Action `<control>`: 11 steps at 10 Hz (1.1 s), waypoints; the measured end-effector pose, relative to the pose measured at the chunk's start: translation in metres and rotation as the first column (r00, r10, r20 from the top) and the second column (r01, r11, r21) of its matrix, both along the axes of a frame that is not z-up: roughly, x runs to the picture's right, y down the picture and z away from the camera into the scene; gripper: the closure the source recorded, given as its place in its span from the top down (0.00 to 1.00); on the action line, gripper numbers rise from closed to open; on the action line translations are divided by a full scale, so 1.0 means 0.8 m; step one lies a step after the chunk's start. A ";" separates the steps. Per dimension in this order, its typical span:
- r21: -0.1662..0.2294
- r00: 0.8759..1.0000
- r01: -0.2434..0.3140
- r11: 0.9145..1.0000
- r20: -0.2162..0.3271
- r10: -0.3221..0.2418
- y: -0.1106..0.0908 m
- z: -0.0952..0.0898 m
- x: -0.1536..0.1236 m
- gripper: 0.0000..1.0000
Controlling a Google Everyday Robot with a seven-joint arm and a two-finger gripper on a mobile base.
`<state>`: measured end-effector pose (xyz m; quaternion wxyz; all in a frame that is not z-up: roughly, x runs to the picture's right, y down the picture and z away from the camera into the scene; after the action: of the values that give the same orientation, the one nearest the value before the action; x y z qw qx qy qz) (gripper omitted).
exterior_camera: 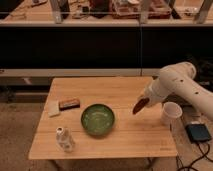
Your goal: Place the pepper in the ceramic cup
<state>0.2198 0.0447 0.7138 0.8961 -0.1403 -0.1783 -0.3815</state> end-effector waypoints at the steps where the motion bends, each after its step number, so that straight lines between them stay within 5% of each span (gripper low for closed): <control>1: 0.013 1.000 -0.017 1.000 -0.001 0.017 -0.013 -0.009 0.010 0.42; 5: 0.038 0.992 -0.083 0.996 -0.090 0.086 -0.042 -0.030 0.089 0.42; 7: 0.046 0.978 -0.121 0.992 -0.165 0.127 -0.040 -0.041 0.135 0.42; 11: 0.071 0.978 -0.085 0.994 -0.184 0.097 -0.036 -0.058 0.141 0.42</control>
<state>0.3327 0.0157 0.6675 0.9293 -0.1389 -0.0875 -0.3308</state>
